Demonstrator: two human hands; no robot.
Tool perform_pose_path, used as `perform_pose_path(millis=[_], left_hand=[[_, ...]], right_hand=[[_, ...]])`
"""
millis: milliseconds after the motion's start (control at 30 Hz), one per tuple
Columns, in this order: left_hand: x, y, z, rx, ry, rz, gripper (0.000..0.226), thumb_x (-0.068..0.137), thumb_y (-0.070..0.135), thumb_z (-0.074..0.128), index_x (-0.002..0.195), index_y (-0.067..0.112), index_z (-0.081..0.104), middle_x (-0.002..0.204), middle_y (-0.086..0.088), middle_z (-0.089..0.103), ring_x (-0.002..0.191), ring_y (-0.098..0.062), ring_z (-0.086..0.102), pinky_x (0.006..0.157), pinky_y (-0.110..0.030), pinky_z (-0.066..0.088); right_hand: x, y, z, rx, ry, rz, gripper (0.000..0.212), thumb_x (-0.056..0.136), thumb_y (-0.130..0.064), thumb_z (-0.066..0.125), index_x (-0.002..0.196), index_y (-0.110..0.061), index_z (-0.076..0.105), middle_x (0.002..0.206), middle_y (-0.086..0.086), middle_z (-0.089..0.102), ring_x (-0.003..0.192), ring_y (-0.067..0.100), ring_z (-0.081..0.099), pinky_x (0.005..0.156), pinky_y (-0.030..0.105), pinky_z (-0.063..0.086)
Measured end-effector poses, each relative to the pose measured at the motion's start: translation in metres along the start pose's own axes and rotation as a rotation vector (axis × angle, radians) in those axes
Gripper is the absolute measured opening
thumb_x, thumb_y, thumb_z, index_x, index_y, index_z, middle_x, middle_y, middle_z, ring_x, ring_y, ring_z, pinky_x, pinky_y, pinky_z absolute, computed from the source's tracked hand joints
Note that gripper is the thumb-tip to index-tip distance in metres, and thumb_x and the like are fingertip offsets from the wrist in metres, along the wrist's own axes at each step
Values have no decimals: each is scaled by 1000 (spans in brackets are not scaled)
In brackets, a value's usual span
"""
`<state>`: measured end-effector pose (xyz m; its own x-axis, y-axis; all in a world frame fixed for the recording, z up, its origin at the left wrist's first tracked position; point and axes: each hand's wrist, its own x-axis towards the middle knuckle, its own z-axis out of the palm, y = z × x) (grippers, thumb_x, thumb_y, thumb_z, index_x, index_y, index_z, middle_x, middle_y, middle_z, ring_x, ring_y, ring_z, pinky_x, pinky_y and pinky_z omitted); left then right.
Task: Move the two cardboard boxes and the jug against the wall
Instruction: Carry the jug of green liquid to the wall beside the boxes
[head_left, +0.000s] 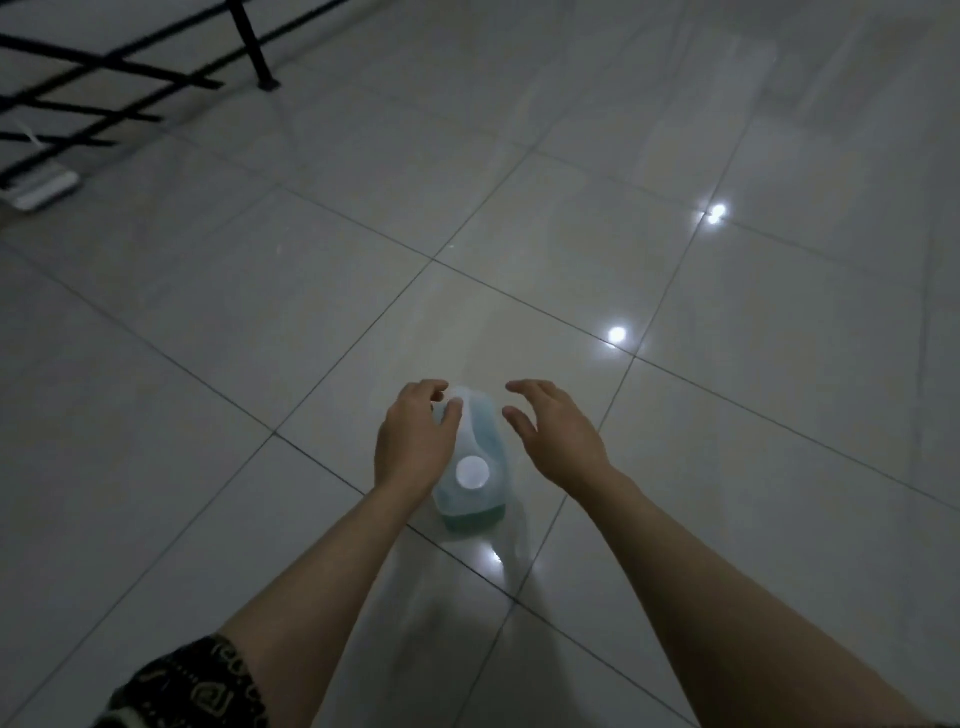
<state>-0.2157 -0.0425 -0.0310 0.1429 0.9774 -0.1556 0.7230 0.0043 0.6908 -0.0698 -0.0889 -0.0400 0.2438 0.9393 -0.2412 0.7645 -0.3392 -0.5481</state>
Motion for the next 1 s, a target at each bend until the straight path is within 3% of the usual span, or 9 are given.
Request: perform_pose_path(millis=[133, 267, 367, 500, 567, 667, 767, 867, 1000], left_hand=[[22, -69, 43, -68, -134, 18, 49, 94, 40, 46, 137, 15, 40, 141, -5, 41, 118, -20, 49, 86, -26, 39], [29, -118, 80, -249, -345, 22, 79, 82, 59, 53, 145, 24, 21, 147, 4, 29, 125, -14, 37, 95, -30, 36], [33, -135, 96, -162, -418, 77, 112, 64, 73, 55, 149, 26, -1, 158, 3, 8, 143, -21, 15, 111, -44, 25], [40, -140, 105, -119, -446, 86, 128, 54, 79, 54, 148, 25, -15, 160, 2, -9, 147, -25, 3, 115, -47, 17], [39, -144, 109, -150, -423, 86, 128, 55, 76, 57, 148, 23, -12, 160, 0, -7, 147, -25, 5, 115, -45, 18], [25, -142, 122, -262, -221, 87, 113, 60, 68, 65, 148, 23, 11, 157, -3, 17, 143, -22, 22, 111, -36, 26], [5, -137, 138, -121, -73, 128, 104, 60, 75, 59, 143, 25, 20, 148, -3, 32, 132, -25, 39, 104, -39, 40], [2, -140, 142, -116, -15, 153, 89, 69, 69, 59, 140, 25, 27, 140, -3, 41, 123, -24, 48, 97, -43, 48], [5, -142, 139, -122, -15, 185, 82, 73, 61, 63, 139, 24, 31, 134, -2, 47, 116, -21, 52, 92, -32, 47]], right_hand=[[44, 23, 62, 57, -32, -87, 38, 100, -33, 41, 138, -28, 44, 149, -2, 38, 133, 19, 40, 107, 33, 34], [75, 42, 104, 57, -92, -208, 37, 100, -33, 40, 137, -38, 43, 155, -3, 27, 141, 22, 27, 113, 38, 24], [88, 44, 111, 47, -103, -252, 39, 100, -37, 38, 138, -45, 38, 159, -3, 18, 145, 24, 17, 115, 46, 17], [99, 46, 108, -108, -105, -333, 38, 100, -44, 31, 138, -49, 36, 160, -8, 6, 147, 23, 4, 115, 55, 14], [102, 49, 105, -235, -83, -409, 39, 100, -46, 28, 138, -49, 34, 161, -11, 2, 148, 19, -2, 114, 56, 15], [105, 52, 103, -364, -45, -488, 42, 99, -49, 24, 140, -47, 31, 161, -11, 2, 148, 15, -5, 114, 53, 19], [109, 51, 101, -433, -44, -509, 43, 98, -53, 25, 140, -45, 31, 161, -9, 6, 149, 16, -3, 115, 51, 21], [109, 48, 100, -492, -57, -521, 45, 96, -55, 27, 139, -42, 32, 161, -7, 11, 149, 18, -1, 114, 51, 22], [110, 49, 98, -531, -40, -604, 48, 94, -58, 32, 136, -35, 39, 160, -5, 13, 149, 18, -2, 115, 49, 20]])
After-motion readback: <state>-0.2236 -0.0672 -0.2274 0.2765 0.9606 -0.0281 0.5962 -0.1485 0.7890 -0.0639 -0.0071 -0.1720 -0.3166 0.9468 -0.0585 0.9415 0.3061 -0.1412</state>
